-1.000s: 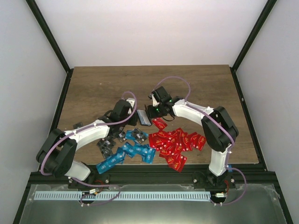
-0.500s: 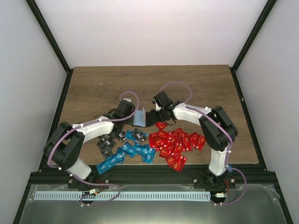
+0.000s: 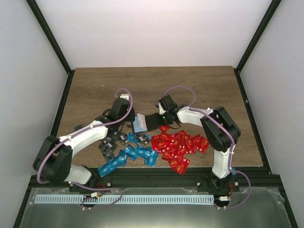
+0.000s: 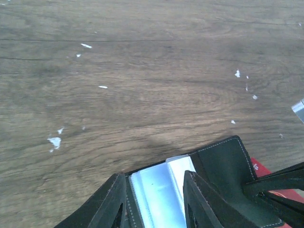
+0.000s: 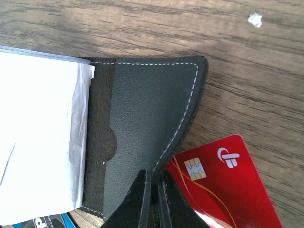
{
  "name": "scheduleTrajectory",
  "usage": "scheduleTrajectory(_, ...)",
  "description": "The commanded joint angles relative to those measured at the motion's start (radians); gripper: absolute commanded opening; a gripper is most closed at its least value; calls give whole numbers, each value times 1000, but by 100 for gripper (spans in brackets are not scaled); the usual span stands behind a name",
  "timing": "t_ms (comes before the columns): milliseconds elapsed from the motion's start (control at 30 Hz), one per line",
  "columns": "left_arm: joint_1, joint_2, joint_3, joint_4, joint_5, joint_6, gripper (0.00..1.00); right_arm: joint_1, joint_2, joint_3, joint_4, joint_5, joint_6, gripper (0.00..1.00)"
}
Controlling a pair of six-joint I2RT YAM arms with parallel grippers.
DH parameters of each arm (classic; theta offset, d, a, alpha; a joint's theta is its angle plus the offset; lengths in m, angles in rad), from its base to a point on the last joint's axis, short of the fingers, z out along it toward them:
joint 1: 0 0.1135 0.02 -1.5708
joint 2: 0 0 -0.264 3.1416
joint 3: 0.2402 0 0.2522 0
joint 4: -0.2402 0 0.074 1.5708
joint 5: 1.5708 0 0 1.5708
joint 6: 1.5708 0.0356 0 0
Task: Put the credit cards into the card holder
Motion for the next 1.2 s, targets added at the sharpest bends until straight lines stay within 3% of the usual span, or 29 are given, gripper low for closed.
scheduleTrajectory(0, 0, 79, 40, 1, 77, 11, 35, -13, 17, -22, 35, -67, -16, 1)
scheduleTrajectory(333, 0, 206, 73, -11, 116, 12, 25, -18, 42, -24, 56, -104, -13, 1)
scheduleTrajectory(833, -5, 332, 165, 63, 327, -2, 25, -24, 43, -27, 61, -132, -13, 1)
scheduleTrajectory(1167, -20, 447, 225, 87, 389, 16, 26, -37, -10, -25, 45, -148, -24, 13)
